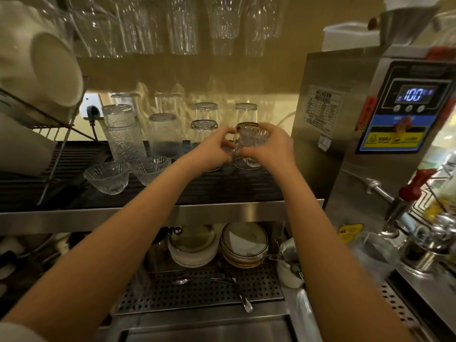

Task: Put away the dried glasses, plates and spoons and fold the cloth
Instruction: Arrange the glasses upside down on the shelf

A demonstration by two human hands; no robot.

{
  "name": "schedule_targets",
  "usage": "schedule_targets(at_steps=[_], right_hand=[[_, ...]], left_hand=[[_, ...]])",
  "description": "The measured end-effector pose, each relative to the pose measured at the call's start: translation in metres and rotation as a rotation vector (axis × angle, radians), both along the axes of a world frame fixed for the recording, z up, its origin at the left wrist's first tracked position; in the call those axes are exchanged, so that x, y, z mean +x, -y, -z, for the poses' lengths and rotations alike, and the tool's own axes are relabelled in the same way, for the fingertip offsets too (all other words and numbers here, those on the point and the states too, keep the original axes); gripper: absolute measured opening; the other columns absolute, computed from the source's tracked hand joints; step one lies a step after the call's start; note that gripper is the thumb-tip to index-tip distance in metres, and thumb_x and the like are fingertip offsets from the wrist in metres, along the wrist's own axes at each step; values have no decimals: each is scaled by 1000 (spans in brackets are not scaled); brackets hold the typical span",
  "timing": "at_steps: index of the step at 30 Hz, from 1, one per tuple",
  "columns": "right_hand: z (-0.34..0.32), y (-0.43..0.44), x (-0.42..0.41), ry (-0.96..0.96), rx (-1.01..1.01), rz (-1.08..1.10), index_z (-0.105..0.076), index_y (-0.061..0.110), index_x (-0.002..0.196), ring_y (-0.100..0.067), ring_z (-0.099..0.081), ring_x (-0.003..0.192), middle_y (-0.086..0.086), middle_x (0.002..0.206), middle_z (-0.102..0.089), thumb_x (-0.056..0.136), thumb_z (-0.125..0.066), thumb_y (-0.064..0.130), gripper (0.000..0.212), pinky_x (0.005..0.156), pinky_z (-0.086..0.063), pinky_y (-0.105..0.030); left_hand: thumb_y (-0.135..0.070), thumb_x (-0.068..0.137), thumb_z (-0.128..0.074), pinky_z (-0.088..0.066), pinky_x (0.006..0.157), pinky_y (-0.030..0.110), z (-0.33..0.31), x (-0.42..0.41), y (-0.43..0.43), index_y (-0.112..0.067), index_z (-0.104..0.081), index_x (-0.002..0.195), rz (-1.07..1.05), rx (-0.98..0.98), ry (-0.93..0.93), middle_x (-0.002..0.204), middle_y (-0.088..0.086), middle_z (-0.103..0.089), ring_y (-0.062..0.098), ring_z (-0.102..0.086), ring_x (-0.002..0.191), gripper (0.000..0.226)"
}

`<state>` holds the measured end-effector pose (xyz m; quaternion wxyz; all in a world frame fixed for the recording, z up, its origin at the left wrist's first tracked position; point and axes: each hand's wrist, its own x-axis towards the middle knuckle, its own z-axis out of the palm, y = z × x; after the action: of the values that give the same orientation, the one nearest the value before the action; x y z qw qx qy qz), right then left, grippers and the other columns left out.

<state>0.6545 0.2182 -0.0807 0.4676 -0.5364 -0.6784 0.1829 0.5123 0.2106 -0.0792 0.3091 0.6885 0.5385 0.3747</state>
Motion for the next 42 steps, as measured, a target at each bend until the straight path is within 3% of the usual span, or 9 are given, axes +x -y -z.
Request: schedule_targets(at_steps=[7,12,16,20,24,32,35,37,42], right_hand=[[26,13,-23,5,-106,-73,-45,16,134,-23,-44,126,-8,134,-49,61,-82,28,83,103,-41,-35],[38,17,-34,-22,-136,-104,-39,16,138,-24,-41,128,-9,140,-43,64,-82,27,86,86,-37,-24],[40,21,-37,13,-122,-131,-30,17,143,-26,-34,132,-12,144,-33,67,-81,30,92,100,-37,-33],[45,27,-38,10,-105,-172,-21,18,146,-28,-27,137,-12,149,-23,71,-77,36,95,107,-31,-37],[47,30,-40,0,-113,-167,-18,21,147,-28,-27,136,-11,149,-20,73,-72,45,95,104,-32,-35],[39,44,-45,140,102,17,-38,15,138,-28,-28,131,-13,139,-31,80,-66,37,68,106,-31,-37],[30,51,-53,221,220,81,-44,14,133,-29,-27,133,-15,140,-33,82,-62,31,57,110,-27,-41],[27,55,-62,264,300,92,-48,13,129,-28,-28,133,-14,139,-36,83,-61,27,50,110,-26,-39],[21,65,-93,228,343,-4,-54,14,122,-22,-37,125,-9,130,-44,84,-60,20,40,100,-31,-28]], left_hand=[[-3,70,-75,-53,70,18,28,-16,25,-16,-36,133,30,-22,28,100,-6,-56,8,-61,88,75],[-11,68,-79,-49,74,18,42,-22,33,-15,-39,132,-49,53,6,97,-9,-55,5,-58,86,75],[-13,68,-79,-44,62,10,46,-22,35,-12,-43,128,-96,142,-51,89,-17,-51,-4,-53,78,70],[-12,72,-76,-39,62,10,47,-23,36,-10,-42,129,-131,188,-111,97,-8,-51,5,-51,84,67],[-13,74,-74,-42,75,18,49,-24,37,-10,-39,134,-131,166,-113,108,1,-56,11,-53,91,70],[-9,71,-77,-50,80,25,50,-32,45,-11,-53,117,-236,258,-16,92,1,-63,13,-60,89,51],[-3,72,-72,-46,73,11,49,-38,54,-11,-59,108,-277,363,-18,90,3,-65,9,-60,84,39],[0,75,-66,-43,68,6,47,-45,63,-9,-63,101,-324,447,-14,87,4,-65,8,-57,79,28],[1,77,-59,-41,70,13,32,-81,85,-5,-66,92,-489,623,-54,89,8,-65,14,-57,84,18]])
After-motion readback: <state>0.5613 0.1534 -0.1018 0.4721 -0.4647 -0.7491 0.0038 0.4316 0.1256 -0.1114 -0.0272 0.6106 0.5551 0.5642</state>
